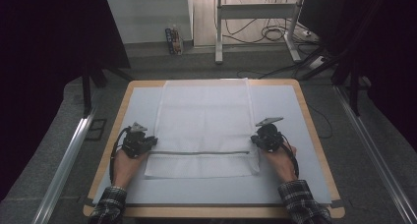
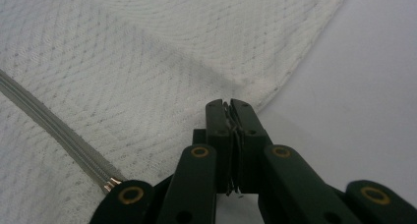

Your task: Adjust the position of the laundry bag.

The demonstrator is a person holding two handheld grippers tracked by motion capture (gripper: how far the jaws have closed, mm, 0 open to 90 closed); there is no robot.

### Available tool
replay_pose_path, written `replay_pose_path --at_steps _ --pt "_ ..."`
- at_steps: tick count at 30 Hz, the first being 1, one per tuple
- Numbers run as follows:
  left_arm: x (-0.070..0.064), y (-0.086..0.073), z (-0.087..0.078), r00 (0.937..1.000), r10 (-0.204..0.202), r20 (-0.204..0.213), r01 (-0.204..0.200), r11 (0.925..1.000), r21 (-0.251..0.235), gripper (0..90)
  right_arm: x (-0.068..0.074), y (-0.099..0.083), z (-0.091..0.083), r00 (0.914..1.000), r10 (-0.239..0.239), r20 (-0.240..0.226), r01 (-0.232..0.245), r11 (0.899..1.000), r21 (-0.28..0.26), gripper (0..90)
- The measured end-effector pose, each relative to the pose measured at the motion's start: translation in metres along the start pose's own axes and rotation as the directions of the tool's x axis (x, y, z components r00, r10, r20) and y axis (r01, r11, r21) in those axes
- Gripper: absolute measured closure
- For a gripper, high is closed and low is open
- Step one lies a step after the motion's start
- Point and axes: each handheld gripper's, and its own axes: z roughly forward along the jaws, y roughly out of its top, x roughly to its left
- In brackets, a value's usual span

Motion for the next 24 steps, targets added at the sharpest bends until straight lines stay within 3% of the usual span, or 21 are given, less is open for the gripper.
replay_pose_path --at_steps 3,14,18,19,24 --pt "0.001 0.000 0.000 0.9999 -0.004 0.014 0.004 1.0000 0.001 87.8 -0.001 0.000 -0.001 0.9999 0.010 -0.010 -0.010 1.000 -0.002 86.8" --pt "0.000 0.001 -0.003 0.9996 -0.001 0.027 0.001 1.0000 0.006 88.4 -0.002 0.000 -0.007 0.9998 0.014 -0.017 -0.014 1.000 -0.011 87.2" --pt "-0.002 0.001 -0.006 0.9995 0.011 0.031 -0.011 0.9999 0.007 88.4 0.000 0.000 -0.011 0.9999 -0.002 -0.011 0.002 1.000 -0.013 87.2" --pt "-0.002 0.001 -0.007 0.9983 0.001 0.059 -0.002 0.9999 0.011 88.4 0.002 0.001 -0.012 0.9999 -0.017 -0.001 0.017 1.000 -0.013 87.2" --pt "-0.004 0.001 -0.009 0.9980 0.016 0.062 -0.016 0.9998 0.014 88.3 0.006 0.001 -0.018 0.9989 -0.044 0.016 0.044 0.999 -0.013 87.3"
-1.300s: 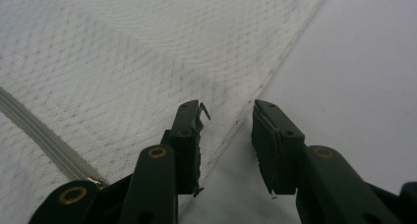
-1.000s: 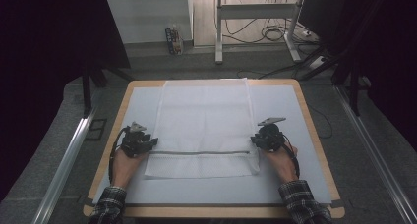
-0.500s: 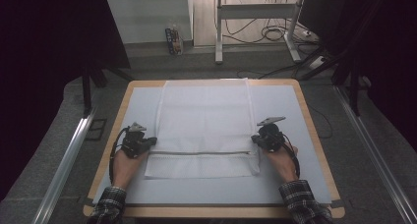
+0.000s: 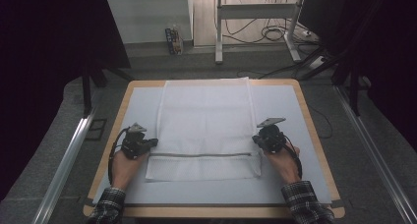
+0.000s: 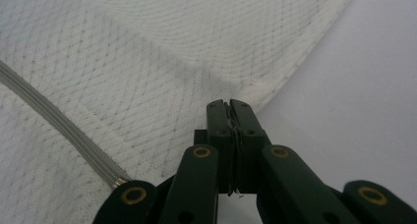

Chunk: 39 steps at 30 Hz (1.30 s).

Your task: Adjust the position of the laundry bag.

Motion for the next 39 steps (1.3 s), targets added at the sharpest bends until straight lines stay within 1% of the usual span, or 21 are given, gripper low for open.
replay_pose_path --at_steps 4,8,9,12,16,17,19,25,28,34,39 --pt "-0.004 0.000 -0.002 0.9999 0.016 0.001 -0.016 0.9999 0.005 88.2 0.000 -0.001 -0.003 1.0000 -0.005 -0.004 0.005 1.000 -0.002 87.3" --pt "-0.007 -0.001 -0.003 0.9997 0.023 0.011 -0.024 0.9997 0.009 88.0 0.000 -0.003 -0.007 0.9999 -0.005 -0.011 0.005 1.000 -0.002 87.2" --pt "-0.011 -0.001 -0.005 0.9994 0.027 0.020 -0.027 0.9996 0.007 87.9 0.000 -0.004 -0.010 0.9999 -0.006 -0.014 0.006 1.000 -0.004 87.3" --pt "-0.016 -0.002 -0.007 0.9988 0.043 0.026 -0.043 0.9991 0.007 87.9 -0.001 -0.007 -0.015 0.9998 -0.005 -0.019 0.005 1.000 -0.009 87.2" --pt "-0.019 -0.003 -0.008 0.9983 0.047 0.033 -0.048 0.9988 0.012 87.8 -0.002 -0.010 -0.019 0.9995 -0.004 -0.030 0.003 1.000 -0.013 87.2" --pt "-0.019 -0.004 -0.009 0.9982 0.046 0.037 -0.046 0.9989 0.011 87.8 -0.002 -0.011 -0.022 0.9990 0.000 -0.044 -0.001 1.000 -0.012 87.2" --pt "-0.019 -0.004 -0.010 0.9979 0.049 0.043 -0.050 0.9987 0.011 87.8 -0.001 -0.013 -0.024 0.9987 0.001 -0.051 -0.001 1.000 -0.012 87.2" --pt "-0.023 -0.006 -0.014 0.9969 0.058 0.054 -0.058 0.9982 0.012 87.9 0.001 -0.016 -0.029 0.9983 -0.005 -0.058 0.005 1.000 -0.004 87.2" --pt "-0.026 -0.007 -0.016 0.9954 0.070 0.065 -0.071 0.9975 0.009 87.9 0.003 -0.019 -0.033 0.9981 -0.018 -0.059 0.019 1.000 0.005 87.2" --pt "-0.033 -0.010 -0.021 0.9927 0.094 0.076 -0.095 0.9954 0.011 88.0 0.005 -0.023 -0.039 0.9978 -0.023 -0.062 0.024 1.000 0.012 87.3" --pt "-0.036 -0.013 -0.022 0.9891 0.119 0.086 -0.122 0.9923 0.024 87.9 0.007 -0.026 -0.043 0.9974 -0.033 -0.063 0.034 0.999 0.020 87.2"
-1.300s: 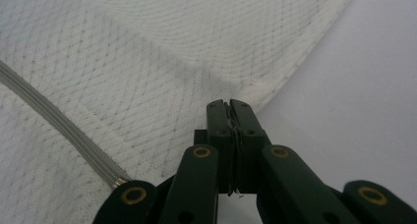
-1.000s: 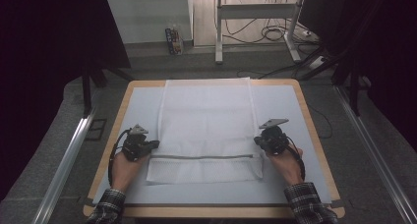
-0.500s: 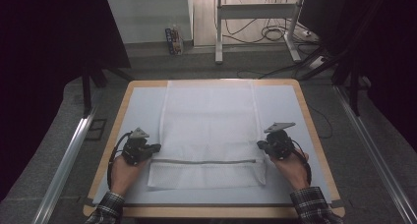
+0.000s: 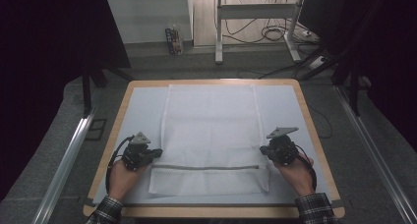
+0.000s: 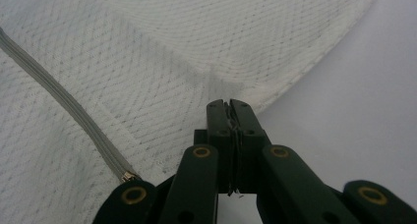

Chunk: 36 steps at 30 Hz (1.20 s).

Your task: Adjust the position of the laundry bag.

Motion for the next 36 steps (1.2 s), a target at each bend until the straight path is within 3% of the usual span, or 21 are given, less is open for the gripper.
replay_pose_path --at_steps 16,31,34,36 --pt "-0.013 -0.006 -0.006 0.9994 0.031 0.017 -0.032 0.9993 0.019 87.7 0.005 -0.014 -0.009 1.0000 0.006 -0.004 -0.006 1.000 0.014 87.2" --pt "-0.013 -0.010 -0.005 0.9996 0.023 0.019 -0.024 0.9988 0.042 86.8 0.009 -0.022 -0.009 0.9999 0.002 -0.016 -0.002 0.999 0.042 86.8" --pt "-0.013 -0.010 -0.004 0.9997 0.021 0.015 -0.022 0.9990 0.039 82.3 0.008 -0.023 -0.007 0.9998 0.001 -0.018 0.000 0.999 0.045 86.1" --pt "-0.013 -0.009 -0.003 0.9998 0.012 0.015 -0.012 0.9996 0.024 70.5 0.008 -0.023 -0.006 0.9996 -0.001 -0.027 0.003 0.999 0.050 82.5"
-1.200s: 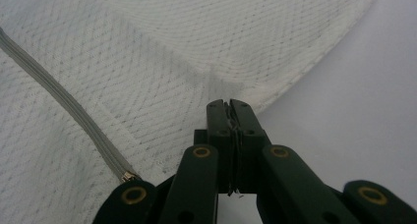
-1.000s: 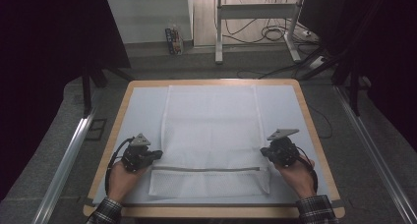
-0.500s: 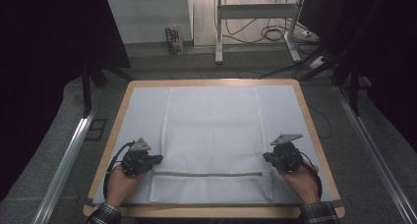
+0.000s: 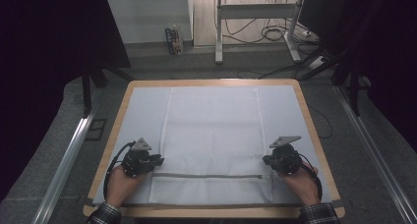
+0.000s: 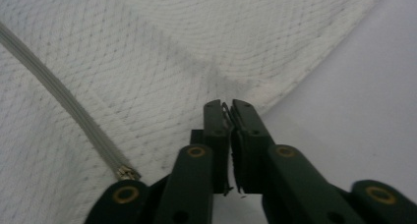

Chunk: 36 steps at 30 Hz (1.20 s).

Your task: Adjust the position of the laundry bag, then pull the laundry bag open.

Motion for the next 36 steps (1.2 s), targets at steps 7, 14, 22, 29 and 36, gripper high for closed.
replay_pose_path --at_steps 7,14,22,29,36 --pt "-0.001 0.001 0.002 0.9999 -0.009 -0.014 0.008 0.9993 -0.035 40.8 0.001 0.000 0.004 0.9999 -0.013 -0.010 0.013 1.000 -0.004 59.3" --pt "0.001 0.000 0.004 0.9996 -0.004 -0.029 0.002 0.9987 -0.052 29.0 0.001 0.002 0.004 0.9998 -0.020 -0.001 0.020 1.000 -0.020 44.9" --pt "0.001 0.001 0.004 0.9992 0.003 -0.040 -0.006 0.9976 -0.069 22.6 -0.001 0.003 0.004 0.9997 -0.021 0.015 0.022 0.999 -0.050 34.5" --pt "0.000 0.001 0.003 0.9976 0.003 -0.069 -0.007 0.9981 -0.060 16.3 0.000 0.002 0.002 0.9995 -0.027 0.016 0.028 0.998 -0.064 31.4" --pt "-0.001 0.003 0.002 0.9965 0.010 -0.083 -0.015 0.9980 -0.062 14.0 0.005 -0.002 -0.006 0.9989 -0.047 0.007 0.048 0.994 -0.093 33.1"
